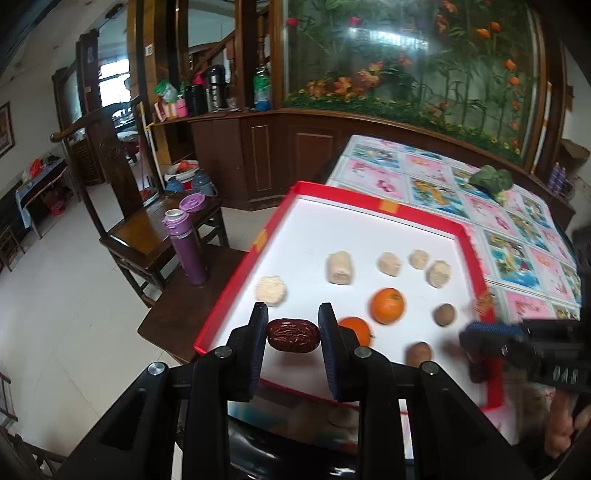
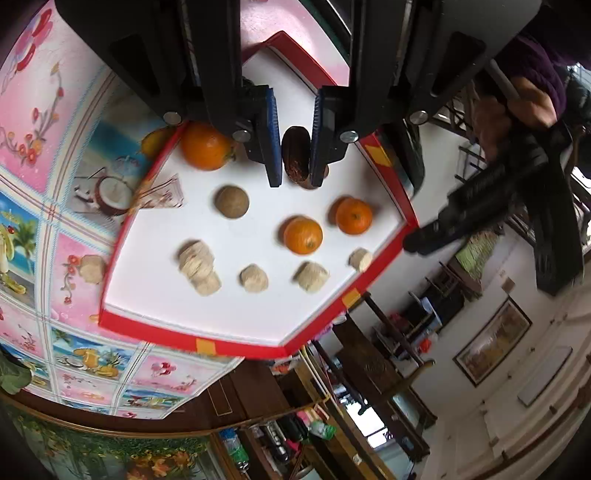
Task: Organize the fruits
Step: 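Lower both red dates into the tray and open both tools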
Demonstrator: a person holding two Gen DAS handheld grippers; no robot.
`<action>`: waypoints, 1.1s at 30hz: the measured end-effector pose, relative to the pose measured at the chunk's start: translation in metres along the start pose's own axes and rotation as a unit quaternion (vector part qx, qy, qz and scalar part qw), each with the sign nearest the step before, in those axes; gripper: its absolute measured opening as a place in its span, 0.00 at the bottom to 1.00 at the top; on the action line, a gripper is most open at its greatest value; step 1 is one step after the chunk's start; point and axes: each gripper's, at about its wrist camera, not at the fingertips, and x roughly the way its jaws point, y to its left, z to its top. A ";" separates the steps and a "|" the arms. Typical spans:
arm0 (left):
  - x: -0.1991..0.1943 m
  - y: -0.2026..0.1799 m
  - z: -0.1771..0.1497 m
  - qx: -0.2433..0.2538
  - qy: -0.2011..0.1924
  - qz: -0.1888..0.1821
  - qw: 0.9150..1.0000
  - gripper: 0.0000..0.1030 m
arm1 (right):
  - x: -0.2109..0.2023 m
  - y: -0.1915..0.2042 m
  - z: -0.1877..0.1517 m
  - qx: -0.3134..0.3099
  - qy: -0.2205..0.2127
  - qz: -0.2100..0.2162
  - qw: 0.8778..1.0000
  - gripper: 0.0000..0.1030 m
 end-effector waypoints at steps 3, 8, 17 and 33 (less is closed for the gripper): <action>0.011 0.007 -0.002 -0.006 0.012 0.004 1.000 0.26 | 0.006 0.004 -0.003 -0.008 0.008 -0.011 1.000 0.16; 0.018 0.010 -0.006 -0.006 0.022 0.003 1.000 0.26 | 0.014 0.006 -0.006 -0.015 0.016 -0.025 0.999 0.16; 0.034 0.005 -0.008 0.012 0.043 0.031 0.999 0.26 | 0.023 0.008 -0.011 -0.027 0.028 -0.053 0.998 0.16; 0.012 -0.007 -0.007 0.030 0.028 0.106 0.994 0.48 | -0.001 0.004 -0.007 -0.025 -0.017 -0.040 0.999 0.34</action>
